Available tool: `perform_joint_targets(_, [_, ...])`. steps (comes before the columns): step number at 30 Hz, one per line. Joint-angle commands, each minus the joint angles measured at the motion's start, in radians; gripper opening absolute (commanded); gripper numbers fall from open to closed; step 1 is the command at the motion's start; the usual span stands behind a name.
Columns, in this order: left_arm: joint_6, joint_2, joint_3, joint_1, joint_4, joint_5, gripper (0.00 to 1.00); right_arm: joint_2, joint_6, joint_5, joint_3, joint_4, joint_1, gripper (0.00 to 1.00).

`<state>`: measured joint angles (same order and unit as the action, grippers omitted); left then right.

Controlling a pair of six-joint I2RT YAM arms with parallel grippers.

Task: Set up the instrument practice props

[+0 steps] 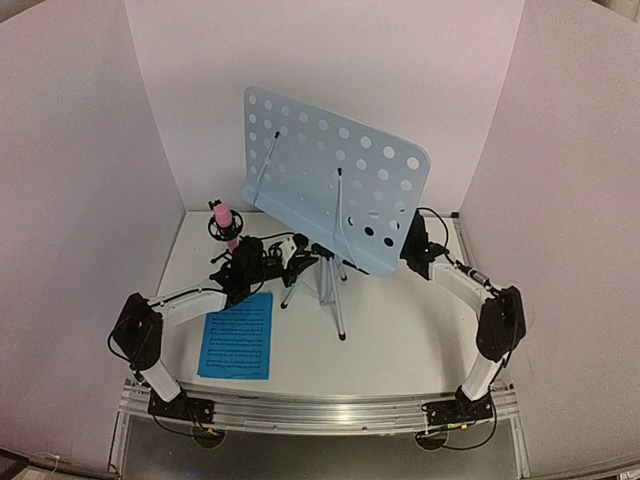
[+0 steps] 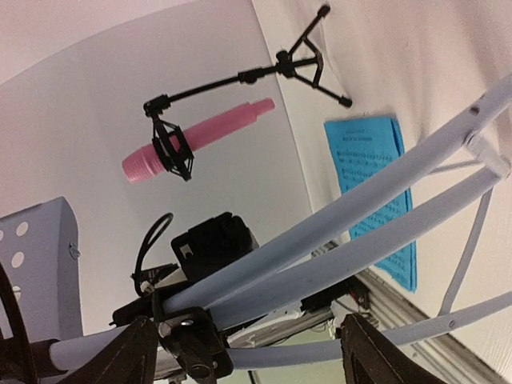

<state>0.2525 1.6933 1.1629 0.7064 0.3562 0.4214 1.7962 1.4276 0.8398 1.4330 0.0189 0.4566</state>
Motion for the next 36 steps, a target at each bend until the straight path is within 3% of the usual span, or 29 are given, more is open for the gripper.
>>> perform_joint_targets(1, [-0.003,0.041,0.003,-0.008,0.14,-0.173,0.0,-0.062,-0.186,-0.126,0.03,-0.01,-0.06,0.78])
perform_joint_targets(17, [-0.128,0.18,0.088,0.02,0.316,-0.503,0.0,0.02,-0.426,-0.275,0.127,-0.152,-0.094,0.78])
perform_joint_targets(36, [-0.146,0.303,0.207,0.033,0.348,-0.664,0.0,0.013,-0.504,-0.28,0.129,-0.191,-0.094,0.78])
